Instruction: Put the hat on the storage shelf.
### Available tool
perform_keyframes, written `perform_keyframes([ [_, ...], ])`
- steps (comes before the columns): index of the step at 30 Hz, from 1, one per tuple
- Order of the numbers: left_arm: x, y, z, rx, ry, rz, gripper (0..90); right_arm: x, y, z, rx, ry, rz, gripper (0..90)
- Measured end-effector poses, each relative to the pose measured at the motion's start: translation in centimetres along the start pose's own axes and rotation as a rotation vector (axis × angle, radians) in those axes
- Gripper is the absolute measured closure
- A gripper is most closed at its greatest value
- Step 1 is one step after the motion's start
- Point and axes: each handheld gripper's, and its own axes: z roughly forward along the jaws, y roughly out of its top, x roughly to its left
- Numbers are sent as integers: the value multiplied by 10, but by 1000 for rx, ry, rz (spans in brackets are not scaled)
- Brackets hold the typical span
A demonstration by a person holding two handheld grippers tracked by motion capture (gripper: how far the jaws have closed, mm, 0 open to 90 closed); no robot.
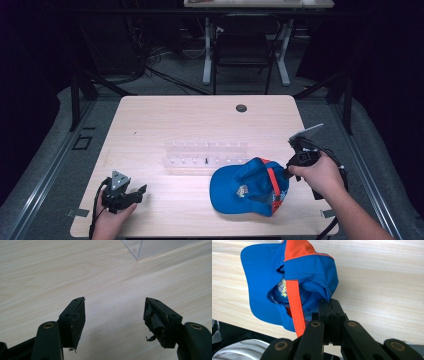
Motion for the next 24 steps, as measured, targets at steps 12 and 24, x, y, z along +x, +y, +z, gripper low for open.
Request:
perform_keyframes([
  [12, 1, 1, -2, -9, -8, -4, 363, 9, 5, -14, 8, 31, -7, 898],
  [24, -4, 7, -10, -14, -33, -7, 497, 17, 5, -28, -44, 46, 0, 897],
])
